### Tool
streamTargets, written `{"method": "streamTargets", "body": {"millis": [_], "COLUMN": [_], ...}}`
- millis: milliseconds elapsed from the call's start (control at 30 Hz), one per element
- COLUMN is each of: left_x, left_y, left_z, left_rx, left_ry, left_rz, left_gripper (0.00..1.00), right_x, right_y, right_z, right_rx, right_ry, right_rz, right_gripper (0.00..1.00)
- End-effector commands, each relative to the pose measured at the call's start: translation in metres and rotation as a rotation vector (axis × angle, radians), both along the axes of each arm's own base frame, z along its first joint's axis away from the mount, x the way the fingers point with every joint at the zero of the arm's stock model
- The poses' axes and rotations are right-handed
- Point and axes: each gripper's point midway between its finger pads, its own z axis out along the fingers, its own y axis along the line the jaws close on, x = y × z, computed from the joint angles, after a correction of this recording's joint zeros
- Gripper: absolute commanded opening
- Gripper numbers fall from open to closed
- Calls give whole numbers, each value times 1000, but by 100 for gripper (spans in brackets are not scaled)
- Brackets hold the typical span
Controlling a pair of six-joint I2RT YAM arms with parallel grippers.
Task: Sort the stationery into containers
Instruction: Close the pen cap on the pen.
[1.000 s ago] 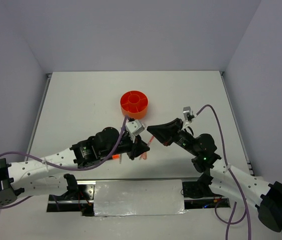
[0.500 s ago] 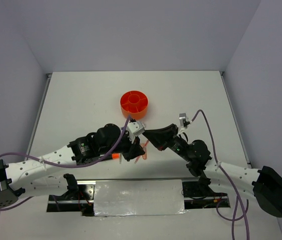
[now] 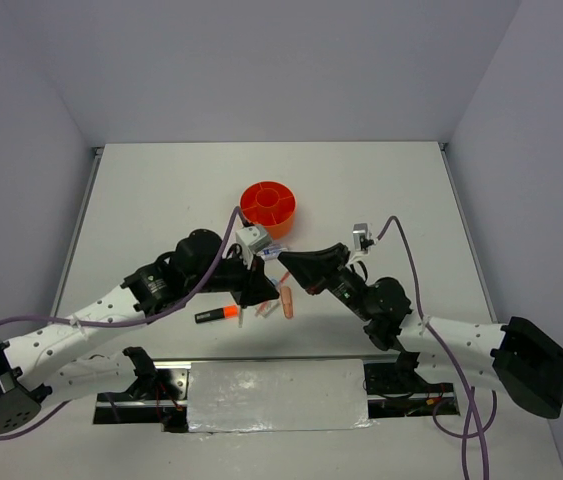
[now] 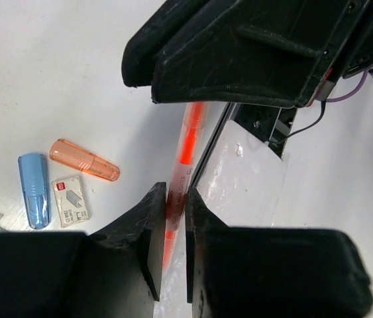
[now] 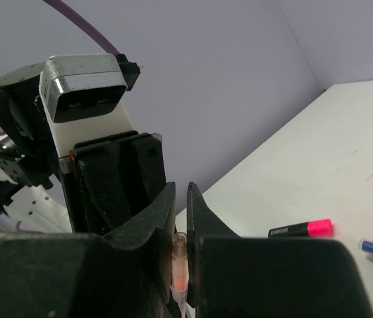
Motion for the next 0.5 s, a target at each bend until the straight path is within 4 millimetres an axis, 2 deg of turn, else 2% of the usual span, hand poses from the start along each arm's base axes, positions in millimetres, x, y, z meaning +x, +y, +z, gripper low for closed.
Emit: {"method": "streamTargets", "body": {"millis": [0,67,233,367,467], "left_x": [36,37,36,36,35], "left_y": [11,7,10,16,22], "left_z": [235,234,242,254,272], "left_rx": [-635,-627,-646,-666,-681], "left_ry": [-480,-474,-482,-501,-527], "left_rz": [145,130,135,153,151], "left_gripper": [0,0,0,0,0], "right_x": [-65,-66,-69,-71,-73], "right_y": [31,32,38,46,48], "right_z": [-130,-138,-140,-147,-152], "right_rx": [-407,-422,-414,-438,-443], "right_ry": [187,204,203,207,216], "right_rz": [312,314,347,355,365], "right_gripper": [0,0,0,0,0]}}
